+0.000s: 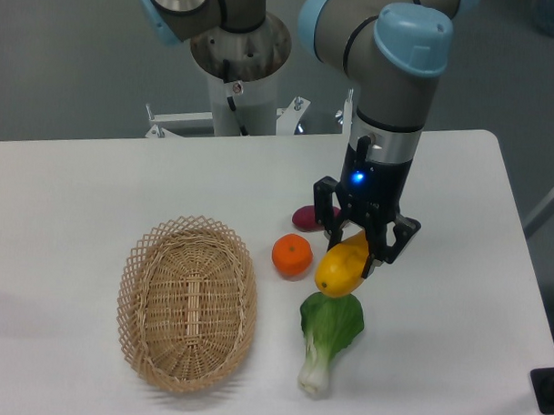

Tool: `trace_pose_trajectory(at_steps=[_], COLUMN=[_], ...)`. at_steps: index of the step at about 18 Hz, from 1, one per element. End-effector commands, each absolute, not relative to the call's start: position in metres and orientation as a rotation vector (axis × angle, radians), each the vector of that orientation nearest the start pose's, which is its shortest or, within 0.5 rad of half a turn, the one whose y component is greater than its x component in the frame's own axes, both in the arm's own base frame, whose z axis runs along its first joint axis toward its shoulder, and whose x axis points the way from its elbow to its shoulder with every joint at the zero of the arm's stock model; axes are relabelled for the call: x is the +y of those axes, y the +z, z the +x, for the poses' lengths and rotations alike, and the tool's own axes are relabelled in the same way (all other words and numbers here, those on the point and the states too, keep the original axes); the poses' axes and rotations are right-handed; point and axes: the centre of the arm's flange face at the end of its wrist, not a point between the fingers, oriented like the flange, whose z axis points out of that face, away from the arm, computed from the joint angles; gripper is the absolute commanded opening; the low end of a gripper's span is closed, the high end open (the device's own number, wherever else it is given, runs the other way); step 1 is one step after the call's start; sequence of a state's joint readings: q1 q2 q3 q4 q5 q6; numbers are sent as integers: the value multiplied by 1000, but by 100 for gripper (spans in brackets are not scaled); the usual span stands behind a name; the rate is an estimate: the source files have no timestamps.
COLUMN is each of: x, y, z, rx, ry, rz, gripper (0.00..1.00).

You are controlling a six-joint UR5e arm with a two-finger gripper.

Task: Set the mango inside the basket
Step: 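Carry the held yellow mango over the wicker basket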

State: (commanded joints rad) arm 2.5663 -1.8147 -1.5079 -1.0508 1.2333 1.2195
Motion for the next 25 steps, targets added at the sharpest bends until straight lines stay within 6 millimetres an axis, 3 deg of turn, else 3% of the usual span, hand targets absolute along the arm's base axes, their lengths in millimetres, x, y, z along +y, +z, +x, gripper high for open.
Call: trace_pose_trajectory(at_steps=[4,8,12,16,19,25], x=[472,477,505,536,560,594], y=[447,449,437,423,402,333], z=[-421,-401,-360,-326,-302,-234], rx=[375,388,418,331,298,298], ry=[200,206,242,183,164,271], rz=[-2661,-2687,-2779,-2788,-2797,-2876], gripper=[52,52,51,51,51,51])
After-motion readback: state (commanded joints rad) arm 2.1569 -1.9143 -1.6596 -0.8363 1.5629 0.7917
